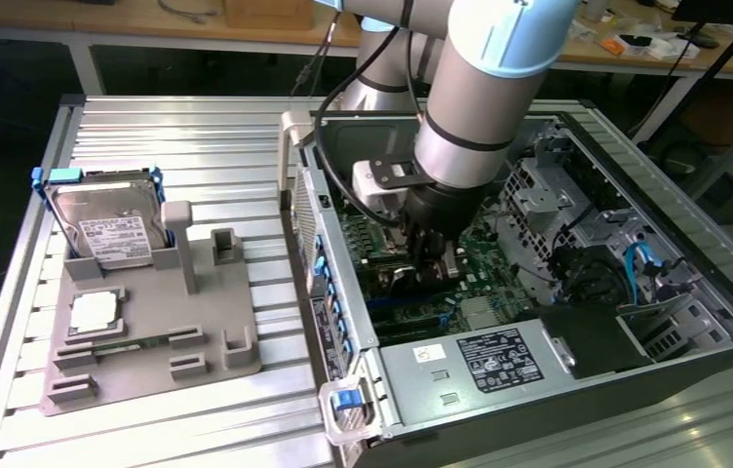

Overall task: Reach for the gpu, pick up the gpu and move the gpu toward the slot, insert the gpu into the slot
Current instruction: 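Insert the gpu into the slot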

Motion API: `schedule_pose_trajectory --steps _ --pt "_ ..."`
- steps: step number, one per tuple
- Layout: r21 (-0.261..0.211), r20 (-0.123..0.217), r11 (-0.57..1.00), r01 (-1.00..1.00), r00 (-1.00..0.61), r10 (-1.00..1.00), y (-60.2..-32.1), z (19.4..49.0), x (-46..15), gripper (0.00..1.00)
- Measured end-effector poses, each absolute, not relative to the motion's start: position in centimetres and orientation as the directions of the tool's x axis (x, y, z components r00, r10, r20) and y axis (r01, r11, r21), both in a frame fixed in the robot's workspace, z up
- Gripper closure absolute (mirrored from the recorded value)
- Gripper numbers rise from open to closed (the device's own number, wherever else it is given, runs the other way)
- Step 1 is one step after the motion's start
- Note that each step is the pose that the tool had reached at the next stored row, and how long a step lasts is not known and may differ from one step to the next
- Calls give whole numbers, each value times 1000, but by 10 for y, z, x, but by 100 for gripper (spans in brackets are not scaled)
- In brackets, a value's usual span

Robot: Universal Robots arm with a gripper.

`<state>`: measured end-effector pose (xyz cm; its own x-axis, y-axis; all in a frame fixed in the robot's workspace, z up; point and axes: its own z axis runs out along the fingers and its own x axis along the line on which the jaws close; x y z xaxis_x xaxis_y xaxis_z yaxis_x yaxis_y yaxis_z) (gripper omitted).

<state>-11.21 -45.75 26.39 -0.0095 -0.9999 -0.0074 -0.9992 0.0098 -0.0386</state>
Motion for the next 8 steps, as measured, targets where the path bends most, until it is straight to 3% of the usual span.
schedule_pose_trajectory --steps 8 --pt "-39 -7 10 -999 -10 -1000 -458 264 -112 73"
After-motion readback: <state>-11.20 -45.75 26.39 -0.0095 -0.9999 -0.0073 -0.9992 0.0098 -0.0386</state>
